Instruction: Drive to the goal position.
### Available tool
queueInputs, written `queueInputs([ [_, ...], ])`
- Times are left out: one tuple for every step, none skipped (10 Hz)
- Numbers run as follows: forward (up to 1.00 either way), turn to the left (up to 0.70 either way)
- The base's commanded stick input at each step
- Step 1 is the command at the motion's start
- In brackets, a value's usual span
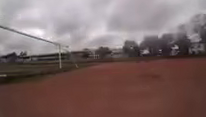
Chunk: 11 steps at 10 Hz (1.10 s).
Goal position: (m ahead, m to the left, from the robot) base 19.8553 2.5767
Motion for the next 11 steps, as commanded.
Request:
queueInputs([
  [0.7, 0.0],
  [0.7, 0.0],
  [0.7, 0.0],
  [0.7, 0.0],
  [0.7, 0.0],
  [0.7, 0.0],
  [0.7, 0.0],
  [0.7, 0.0],
  [0.7, 0.0],
  [0.7, 0.0],
  [0.7, 0.0],
])
